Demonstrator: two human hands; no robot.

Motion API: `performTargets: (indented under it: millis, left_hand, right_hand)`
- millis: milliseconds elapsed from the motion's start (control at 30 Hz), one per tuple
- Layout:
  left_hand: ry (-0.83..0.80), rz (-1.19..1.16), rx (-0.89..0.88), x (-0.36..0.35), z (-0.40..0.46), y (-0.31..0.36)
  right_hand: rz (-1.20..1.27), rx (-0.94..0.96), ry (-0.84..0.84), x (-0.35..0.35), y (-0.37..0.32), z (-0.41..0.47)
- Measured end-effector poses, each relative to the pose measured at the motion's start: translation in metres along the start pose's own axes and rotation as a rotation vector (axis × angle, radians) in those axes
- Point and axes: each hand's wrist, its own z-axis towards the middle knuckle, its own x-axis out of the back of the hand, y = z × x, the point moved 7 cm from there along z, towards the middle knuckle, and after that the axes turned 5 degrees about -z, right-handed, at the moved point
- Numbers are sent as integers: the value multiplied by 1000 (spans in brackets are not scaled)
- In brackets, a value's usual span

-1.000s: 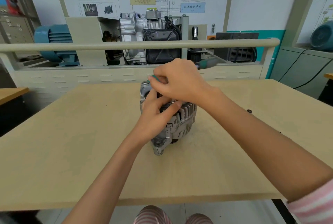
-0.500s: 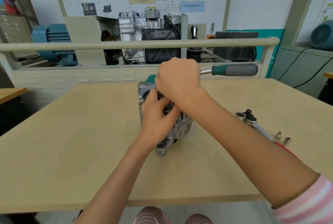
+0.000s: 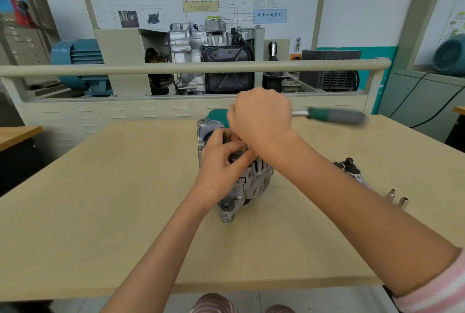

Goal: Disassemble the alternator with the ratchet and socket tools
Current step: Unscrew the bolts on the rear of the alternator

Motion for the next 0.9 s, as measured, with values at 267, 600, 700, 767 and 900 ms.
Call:
performTargets:
  millis: [267,600,700,767,900]
  left_hand:
    - [31,31,10,-4,-4,5]
    - [-34,-44,15,7,-3,2]
    - [22,-45,9,5,-2,1]
    - [73,-43,-6,3,-3,4]
    - [58,13,24,-2,-4,6]
  right_hand:
    - [-17,144,47,6,0,-1]
    - [257,324,-62,7,-8,-4]
    - [-18,54,-25,5,-2,-3]
    - [-99,-16,-33,5,-6,-5]
    - [-106,97,44,7,-7,-3]
